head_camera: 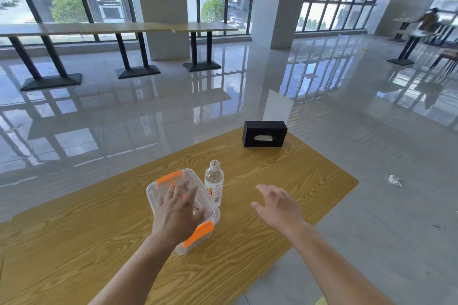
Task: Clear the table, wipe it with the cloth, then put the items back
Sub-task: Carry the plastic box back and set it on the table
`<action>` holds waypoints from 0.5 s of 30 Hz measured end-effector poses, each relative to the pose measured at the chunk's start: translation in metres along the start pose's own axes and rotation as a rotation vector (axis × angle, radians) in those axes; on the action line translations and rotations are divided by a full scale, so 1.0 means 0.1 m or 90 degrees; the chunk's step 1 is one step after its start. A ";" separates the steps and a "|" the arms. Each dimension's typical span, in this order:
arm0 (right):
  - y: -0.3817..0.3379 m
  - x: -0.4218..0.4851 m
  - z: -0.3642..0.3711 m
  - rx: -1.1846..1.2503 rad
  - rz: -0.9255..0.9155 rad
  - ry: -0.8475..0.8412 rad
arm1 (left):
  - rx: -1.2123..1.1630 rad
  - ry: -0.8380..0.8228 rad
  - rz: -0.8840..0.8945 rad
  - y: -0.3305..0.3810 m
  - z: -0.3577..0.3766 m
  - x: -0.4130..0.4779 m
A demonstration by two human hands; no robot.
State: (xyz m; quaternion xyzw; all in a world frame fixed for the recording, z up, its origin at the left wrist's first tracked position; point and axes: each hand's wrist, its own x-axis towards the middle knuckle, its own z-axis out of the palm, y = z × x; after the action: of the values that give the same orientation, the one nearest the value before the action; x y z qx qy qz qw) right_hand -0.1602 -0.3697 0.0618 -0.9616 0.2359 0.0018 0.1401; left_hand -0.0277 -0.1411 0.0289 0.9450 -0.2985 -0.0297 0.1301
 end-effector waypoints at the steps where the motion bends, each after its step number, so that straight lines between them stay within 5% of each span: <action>1: 0.03 0.01 0.00 0.005 -0.002 -0.001 | 0.005 0.002 -0.005 0.01 0.00 0.00; 15: 1.15 0.52 -0.27 0.024 -0.124 -0.016 | 0.041 0.046 -0.066 1.31 0.39 0.18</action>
State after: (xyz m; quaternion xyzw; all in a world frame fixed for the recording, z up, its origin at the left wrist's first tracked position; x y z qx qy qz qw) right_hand -0.1679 -0.4982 0.0531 -0.9770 0.1395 -0.0042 0.1610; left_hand -0.0906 -0.2633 0.0264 0.9634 -0.2450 0.0070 0.1085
